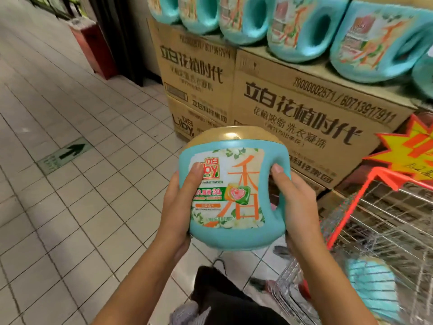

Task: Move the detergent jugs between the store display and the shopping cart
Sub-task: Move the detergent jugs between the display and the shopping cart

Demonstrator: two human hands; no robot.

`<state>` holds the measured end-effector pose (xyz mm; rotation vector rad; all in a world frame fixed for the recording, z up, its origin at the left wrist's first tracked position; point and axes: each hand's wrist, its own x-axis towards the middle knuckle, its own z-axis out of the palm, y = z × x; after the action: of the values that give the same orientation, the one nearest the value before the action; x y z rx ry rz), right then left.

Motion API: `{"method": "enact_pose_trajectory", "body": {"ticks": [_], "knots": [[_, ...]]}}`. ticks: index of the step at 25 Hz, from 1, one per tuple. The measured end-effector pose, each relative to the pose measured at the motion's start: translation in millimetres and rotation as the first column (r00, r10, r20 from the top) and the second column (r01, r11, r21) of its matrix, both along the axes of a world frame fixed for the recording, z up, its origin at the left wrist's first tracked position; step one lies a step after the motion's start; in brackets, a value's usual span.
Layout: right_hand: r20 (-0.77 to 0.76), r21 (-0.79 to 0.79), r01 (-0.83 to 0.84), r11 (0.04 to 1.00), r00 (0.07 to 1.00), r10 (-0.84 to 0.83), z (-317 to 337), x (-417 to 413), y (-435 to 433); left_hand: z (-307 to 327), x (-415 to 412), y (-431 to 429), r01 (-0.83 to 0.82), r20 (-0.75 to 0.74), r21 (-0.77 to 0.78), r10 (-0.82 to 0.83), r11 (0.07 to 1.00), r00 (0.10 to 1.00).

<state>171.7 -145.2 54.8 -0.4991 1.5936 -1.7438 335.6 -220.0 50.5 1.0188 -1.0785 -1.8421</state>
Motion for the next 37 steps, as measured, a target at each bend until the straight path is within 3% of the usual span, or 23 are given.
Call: {"method": "enact_pose_trajectory", "body": {"ticks": [7,16,24,28,31,34,36,37], "knots": [[0.036,-0.081,0.138,0.987,0.990,-0.135,28,-61,-112,29,-75,-134,0.116,-0.025,-0.031,-0.117,0.993,0.993],[-0.127,-0.224,0.260,0.939,0.948,-0.293,87,-119,-198,80,-152,-248,0.267,-0.149,-0.100,-0.280,0.959,0.949],[-0.279,-0.446,0.320,0.836,0.838,-0.469,139,-134,-276,132,-191,-351,0.418,-0.257,-0.316,-0.501,0.852,0.826],[-0.284,-0.522,0.364,0.771,0.779,-0.560,160,-139,-324,160,-203,-405,0.454,-0.193,-0.453,-0.581,0.767,0.790],[-0.339,-0.561,0.374,0.739,0.711,-0.616,175,-145,-357,184,-212,-444,0.437,-0.099,-0.590,-0.598,0.679,0.795],[-0.427,-0.615,0.338,0.712,0.616,-0.662,197,-152,-388,205,-226,-477,0.354,-0.183,-0.647,-0.588,0.676,0.788],[-0.532,-0.621,0.353,0.700,0.465,-0.707,215,-161,-404,216,-239,-492,0.302,-0.265,-0.662,-0.592,0.685,0.761],[-0.607,-0.602,0.403,0.690,0.331,-0.723,223,-167,-411,221,-248,-500,0.276,-0.295,-0.664,-0.583,0.695,0.757]]}}
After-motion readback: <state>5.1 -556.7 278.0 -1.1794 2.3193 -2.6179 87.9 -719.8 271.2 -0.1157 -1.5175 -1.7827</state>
